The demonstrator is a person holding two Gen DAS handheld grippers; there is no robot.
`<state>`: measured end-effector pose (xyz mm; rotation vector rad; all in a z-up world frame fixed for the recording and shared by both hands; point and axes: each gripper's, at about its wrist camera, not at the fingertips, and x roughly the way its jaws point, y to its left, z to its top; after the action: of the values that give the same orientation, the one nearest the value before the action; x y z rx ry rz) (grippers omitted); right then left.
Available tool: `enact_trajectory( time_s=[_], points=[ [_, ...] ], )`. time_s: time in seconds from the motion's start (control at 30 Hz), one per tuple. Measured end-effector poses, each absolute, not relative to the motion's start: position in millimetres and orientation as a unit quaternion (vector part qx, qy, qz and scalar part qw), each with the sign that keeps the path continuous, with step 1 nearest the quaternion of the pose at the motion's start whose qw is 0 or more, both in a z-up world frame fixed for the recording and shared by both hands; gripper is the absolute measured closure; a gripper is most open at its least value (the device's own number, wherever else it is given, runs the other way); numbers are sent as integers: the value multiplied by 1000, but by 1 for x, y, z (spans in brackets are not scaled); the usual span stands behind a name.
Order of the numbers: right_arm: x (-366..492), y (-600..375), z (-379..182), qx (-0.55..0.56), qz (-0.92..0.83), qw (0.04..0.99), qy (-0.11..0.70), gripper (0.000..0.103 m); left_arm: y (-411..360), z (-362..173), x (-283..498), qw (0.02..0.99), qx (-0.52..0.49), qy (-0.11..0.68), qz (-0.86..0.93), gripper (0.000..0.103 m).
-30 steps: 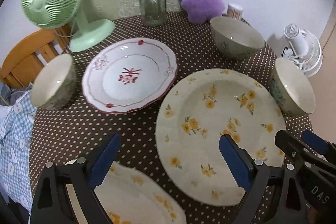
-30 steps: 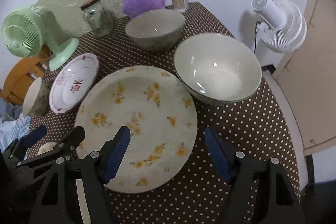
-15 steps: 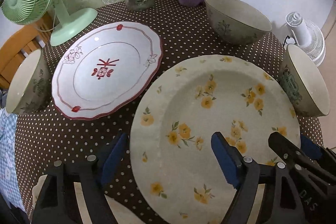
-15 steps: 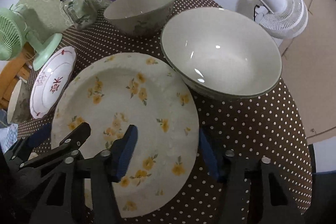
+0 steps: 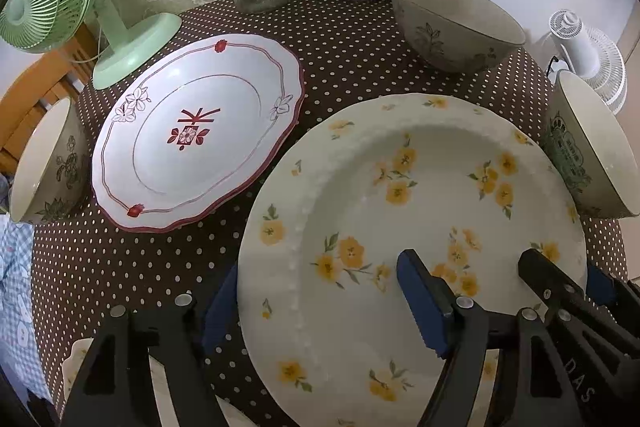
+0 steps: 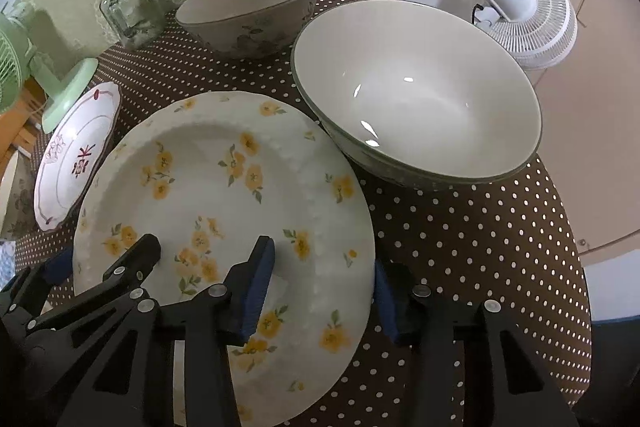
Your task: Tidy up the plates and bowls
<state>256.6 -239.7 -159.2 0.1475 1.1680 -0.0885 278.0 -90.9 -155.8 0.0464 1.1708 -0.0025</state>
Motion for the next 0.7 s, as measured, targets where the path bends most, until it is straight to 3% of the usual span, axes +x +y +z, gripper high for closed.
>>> enact_trajectory(
  time_s=[0.7],
  points=[
    [231,-244,-159,98,-62,822,558,51,-97,-156,265,823,51,564,-43,23]
  ],
)
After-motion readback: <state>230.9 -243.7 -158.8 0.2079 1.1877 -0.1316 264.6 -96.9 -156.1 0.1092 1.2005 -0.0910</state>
